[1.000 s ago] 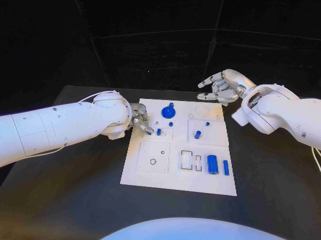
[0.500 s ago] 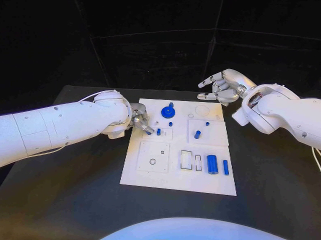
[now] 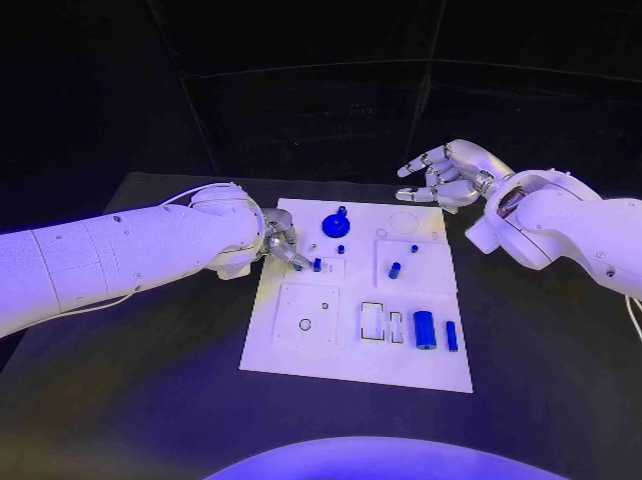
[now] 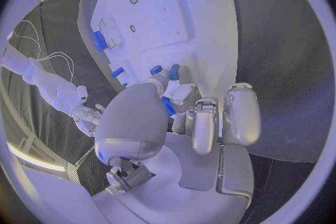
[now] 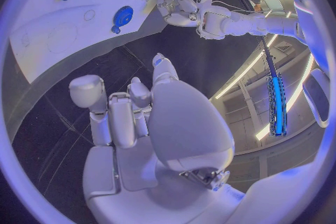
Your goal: Assemble the parts on the task board
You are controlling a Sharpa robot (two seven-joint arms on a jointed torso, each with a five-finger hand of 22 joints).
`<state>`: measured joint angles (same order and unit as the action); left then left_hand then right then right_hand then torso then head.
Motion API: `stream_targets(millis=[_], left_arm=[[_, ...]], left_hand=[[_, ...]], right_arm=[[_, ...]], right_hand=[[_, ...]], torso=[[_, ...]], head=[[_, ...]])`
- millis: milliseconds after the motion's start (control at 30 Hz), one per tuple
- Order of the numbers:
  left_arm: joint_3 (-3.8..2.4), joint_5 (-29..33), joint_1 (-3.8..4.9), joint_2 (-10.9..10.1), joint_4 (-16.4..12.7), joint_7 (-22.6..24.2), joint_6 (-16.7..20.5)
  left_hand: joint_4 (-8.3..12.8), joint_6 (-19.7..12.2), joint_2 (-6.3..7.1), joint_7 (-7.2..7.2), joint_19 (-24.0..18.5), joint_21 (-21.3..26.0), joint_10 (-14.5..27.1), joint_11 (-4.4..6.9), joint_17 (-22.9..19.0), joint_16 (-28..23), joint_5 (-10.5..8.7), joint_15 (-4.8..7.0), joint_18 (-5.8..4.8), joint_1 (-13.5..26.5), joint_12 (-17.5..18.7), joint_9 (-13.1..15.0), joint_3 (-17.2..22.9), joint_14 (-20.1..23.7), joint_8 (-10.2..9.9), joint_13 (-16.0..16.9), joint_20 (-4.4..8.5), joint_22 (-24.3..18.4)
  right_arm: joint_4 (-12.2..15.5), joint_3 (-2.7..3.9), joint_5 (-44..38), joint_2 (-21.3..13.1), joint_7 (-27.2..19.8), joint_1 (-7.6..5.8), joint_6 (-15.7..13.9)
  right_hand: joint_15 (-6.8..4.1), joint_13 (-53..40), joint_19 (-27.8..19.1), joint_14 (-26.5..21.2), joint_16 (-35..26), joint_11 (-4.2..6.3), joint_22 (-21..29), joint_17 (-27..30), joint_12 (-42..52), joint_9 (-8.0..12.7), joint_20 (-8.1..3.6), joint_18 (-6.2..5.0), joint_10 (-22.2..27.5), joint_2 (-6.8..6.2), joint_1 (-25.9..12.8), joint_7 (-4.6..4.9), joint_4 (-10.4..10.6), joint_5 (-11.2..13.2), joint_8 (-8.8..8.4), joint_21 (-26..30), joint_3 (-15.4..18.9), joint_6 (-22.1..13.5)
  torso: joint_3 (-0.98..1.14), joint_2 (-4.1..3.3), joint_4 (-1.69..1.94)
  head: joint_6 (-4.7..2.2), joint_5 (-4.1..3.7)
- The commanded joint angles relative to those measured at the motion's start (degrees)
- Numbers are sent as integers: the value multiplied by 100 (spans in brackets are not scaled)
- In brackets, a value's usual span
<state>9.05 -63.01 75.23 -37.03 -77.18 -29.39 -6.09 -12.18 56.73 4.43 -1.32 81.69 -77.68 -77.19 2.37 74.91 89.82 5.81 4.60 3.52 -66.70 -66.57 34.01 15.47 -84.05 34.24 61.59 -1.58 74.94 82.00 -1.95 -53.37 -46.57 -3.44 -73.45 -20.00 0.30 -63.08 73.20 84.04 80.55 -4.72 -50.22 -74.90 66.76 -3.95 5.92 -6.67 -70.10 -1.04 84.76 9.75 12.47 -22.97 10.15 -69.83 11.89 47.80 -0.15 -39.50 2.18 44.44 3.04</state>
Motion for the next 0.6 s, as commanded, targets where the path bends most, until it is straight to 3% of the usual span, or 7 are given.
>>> stream_targets(millis=[33, 333, 600], left_arm=[[-1, -6, 5, 15, 18, -39, -3], [-2, -6, 5, 34, 65, -39, 54], [-3, -6, 4, 7, 49, -35, 117]], left_hand=[[-20, 6, -5, -37, 36, -40, -21, -29, 1509, 18, -14, 38, 19, 87, -33, -7, -53, -595, -1, 13, 10, 44], [-238, 17, -35, -41, 42, -38, -25, -31, 1509, 18, -7, 37, 17, 213, -45, -9, -329, -595, 11, 18, 10, 57], [-418, 27, 40, -38, 54, -45, -33, -30, 1509, 18, -21, 39, 13, 305, -63, -8, -734, -595, 26, 31, 11, 82]], right_arm=[[16, 3, 12, 0, -1, -10, 35], [12, 3, 12, 3, 1, -10, 33], [10, 3, 12, 3, 2, -10, 37]], right_hand=[[-29, 3, -41, 221, -38, 6, 8, -7, -9, 2, 4, -61, 32, 18, 29, 5, 0, 39, 23, 39, 34, -38], [-27, 10, -45, 220, -42, 4, 21, -2, -11, 2, 5, -63, 36, 24, 9, 6, 13, 51, 26, 48, 46, -40], [-27, 7, -46, 219, -44, 4, 23, -1, -8, 2, 5, -63, 34, 25, 3, 7, 17, 53, 26, 50, 49, -41]], torso=[[-1, 0, 0], [0, -2, 2], [-1, 2, 5]], head=[[-4, -7], [-6, -18], [-9, -29]])
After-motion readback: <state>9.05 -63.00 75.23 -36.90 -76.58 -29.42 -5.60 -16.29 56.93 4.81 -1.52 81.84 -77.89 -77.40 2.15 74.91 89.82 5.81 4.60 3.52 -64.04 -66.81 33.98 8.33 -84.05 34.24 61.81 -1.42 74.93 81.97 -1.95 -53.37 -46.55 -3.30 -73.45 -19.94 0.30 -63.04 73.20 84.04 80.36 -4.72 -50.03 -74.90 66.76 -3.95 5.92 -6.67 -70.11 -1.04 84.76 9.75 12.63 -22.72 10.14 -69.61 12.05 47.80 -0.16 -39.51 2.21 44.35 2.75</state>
